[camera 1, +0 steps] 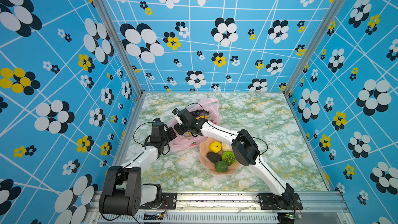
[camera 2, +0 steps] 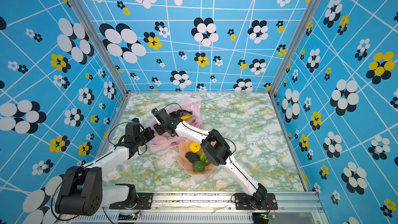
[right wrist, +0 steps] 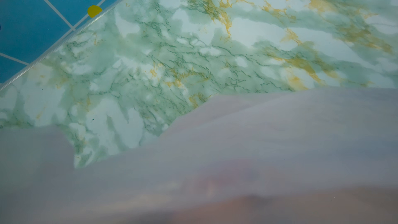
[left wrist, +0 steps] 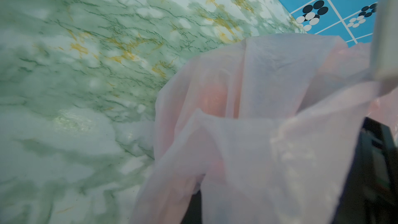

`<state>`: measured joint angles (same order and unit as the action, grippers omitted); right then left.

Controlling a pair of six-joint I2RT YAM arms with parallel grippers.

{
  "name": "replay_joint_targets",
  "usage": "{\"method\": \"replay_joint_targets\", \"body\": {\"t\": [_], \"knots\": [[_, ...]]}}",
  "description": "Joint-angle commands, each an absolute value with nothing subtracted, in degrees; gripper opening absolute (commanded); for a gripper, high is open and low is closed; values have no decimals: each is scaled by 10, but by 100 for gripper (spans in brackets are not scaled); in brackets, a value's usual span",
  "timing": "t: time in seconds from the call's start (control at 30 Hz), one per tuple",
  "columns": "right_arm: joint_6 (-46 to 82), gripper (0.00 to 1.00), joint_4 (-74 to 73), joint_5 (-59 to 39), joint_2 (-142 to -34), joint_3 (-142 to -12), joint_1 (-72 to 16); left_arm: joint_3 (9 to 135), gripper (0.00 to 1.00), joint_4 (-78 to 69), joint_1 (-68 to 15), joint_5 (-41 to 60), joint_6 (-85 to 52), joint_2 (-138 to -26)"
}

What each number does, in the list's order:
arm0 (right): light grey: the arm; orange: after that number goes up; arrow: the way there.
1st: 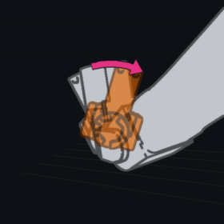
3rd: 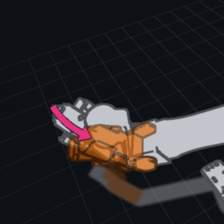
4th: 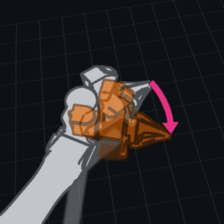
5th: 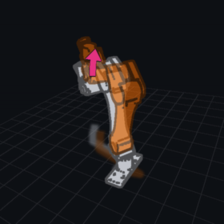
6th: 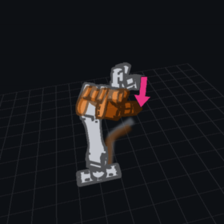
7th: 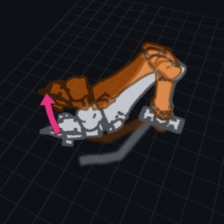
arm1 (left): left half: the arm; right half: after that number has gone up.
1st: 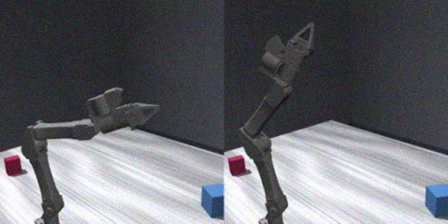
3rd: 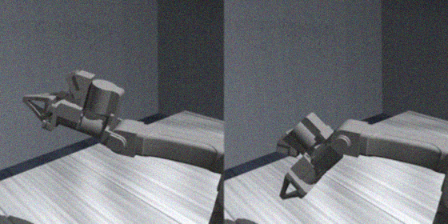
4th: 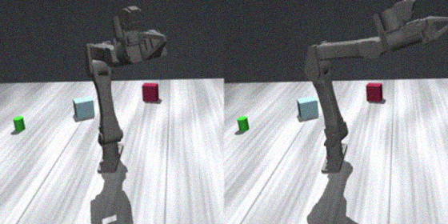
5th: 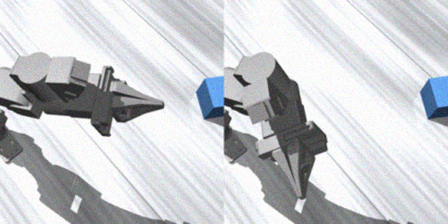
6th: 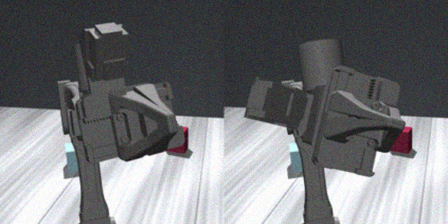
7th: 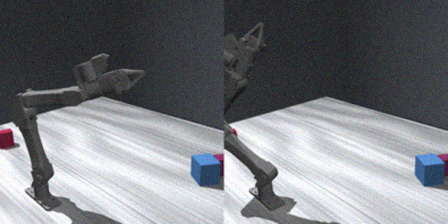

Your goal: Take the fake fruits out of the plastic bag

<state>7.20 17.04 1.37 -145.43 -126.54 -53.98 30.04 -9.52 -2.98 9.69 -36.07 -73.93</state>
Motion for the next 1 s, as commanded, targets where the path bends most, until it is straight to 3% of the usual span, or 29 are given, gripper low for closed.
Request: {"method": "replay_joint_targets", "body": {"t": [0.0,0.27,0.6,0.97], "knots": [[47,53,153,19,-1472,-1290,-541,292,0,-110,-25,109,-366,-752],[35,47,159,33,-1508,-1339,-541,291,0,-115,-24,111,-368,-760],[28,24,186,38,-1526,-1381,-541,292,0,-112,-24,110,-367,-760],[27,7,169,46,-1492,-1337,-541,294,0,-112,-24,113,-366,-762]]}}
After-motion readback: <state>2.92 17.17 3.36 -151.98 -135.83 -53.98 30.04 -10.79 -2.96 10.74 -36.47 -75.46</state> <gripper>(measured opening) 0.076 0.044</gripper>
